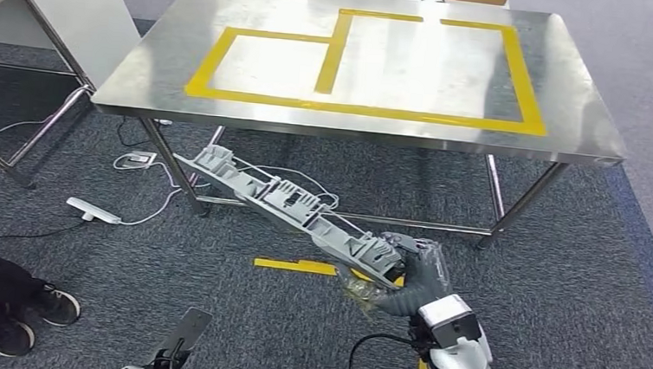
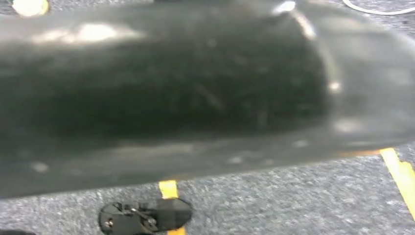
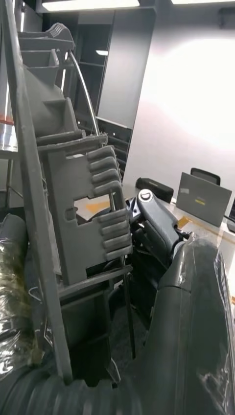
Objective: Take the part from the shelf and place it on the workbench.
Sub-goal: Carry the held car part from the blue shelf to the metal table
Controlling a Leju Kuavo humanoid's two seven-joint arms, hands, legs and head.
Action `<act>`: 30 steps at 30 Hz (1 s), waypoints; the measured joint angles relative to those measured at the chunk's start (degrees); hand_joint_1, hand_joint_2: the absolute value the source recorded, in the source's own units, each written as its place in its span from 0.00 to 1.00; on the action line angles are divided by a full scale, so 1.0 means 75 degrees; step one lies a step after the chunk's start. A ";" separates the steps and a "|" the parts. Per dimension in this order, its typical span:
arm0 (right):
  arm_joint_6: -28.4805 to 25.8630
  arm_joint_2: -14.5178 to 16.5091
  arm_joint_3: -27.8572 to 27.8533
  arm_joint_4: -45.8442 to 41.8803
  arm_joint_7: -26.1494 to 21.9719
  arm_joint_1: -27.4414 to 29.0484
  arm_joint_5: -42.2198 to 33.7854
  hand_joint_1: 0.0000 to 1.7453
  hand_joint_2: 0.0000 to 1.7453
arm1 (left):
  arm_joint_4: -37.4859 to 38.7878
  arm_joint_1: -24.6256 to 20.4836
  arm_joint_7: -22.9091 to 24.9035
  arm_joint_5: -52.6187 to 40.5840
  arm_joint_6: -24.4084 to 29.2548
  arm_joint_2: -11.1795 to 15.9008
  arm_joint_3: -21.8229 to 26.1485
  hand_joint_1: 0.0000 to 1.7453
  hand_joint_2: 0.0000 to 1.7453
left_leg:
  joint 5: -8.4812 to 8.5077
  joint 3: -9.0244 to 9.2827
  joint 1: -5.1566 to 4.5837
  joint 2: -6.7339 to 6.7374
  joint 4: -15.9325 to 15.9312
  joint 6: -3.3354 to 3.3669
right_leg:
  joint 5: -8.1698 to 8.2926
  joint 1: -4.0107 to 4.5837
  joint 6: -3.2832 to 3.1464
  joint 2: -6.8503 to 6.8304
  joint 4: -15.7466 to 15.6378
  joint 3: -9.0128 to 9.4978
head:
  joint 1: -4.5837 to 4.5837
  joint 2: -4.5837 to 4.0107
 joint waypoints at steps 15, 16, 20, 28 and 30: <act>0.0068 0.0004 0.0012 0.0066 -0.0003 0.0023 0.0005 1.00 1.00 | -0.0001 0.0017 -0.0022 0.0000 0.0008 -0.0016 0.0000 0.00 0.00 | 0.0017 0.0034 -0.0052 -0.0046 -0.0038 0.0093 | 0.0033 0.0041 -0.0047 0.0032 0.0019 -0.0068 | 0.0049 0.0000; 0.0072 0.0007 0.0012 0.0066 -0.0002 0.0027 0.0004 1.00 1.00 | -0.0001 0.0020 -0.0023 -0.0001 0.0008 -0.0014 0.0000 0.00 0.00 | 0.0006 0.0031 -0.0042 -0.0046 -0.0036 0.0051 | 0.0049 0.0027 -0.0080 0.0030 0.0010 -0.0064 | 0.0052 0.0001; 0.0141 0.0028 0.0006 0.0063 -0.0004 0.0011 -0.0025 1.00 1.00 | -0.0001 0.0009 -0.0026 -0.0007 0.0009 -0.0006 0.0000 0.00 0.00 | -0.0629 -0.0395 -0.0006 -0.0019 0.0962 -0.0118 | 0.0094 -0.0029 -0.0209 0.0005 -0.0060 -0.0018 | -0.0005 0.0001; 0.0462 0.0033 0.0012 0.0058 -0.0002 0.0040 -0.0089 1.00 1.00 | -0.0001 0.0004 -0.0119 -0.0130 -0.0002 -0.0017 -0.0028 0.00 0.00 | -0.0020 -0.0037 0.0055 0.0013 0.0243 -0.0135 | 0.0035 0.0003 -0.0126 0.0021 -0.0010 0.0008 | -0.0007 0.0001; 0.0471 0.0032 0.0015 0.0048 -0.0002 0.0036 -0.0090 1.00 1.00 | -0.0001 -0.0006 -0.0168 -0.0166 -0.0018 -0.0024 -0.0060 0.00 0.00 | -0.0038 0.0049 0.0028 0.0004 0.0012 -0.0057 | 0.0032 0.0027 -0.0049 0.0015 -0.0003 -0.0023 | 0.0000 0.0001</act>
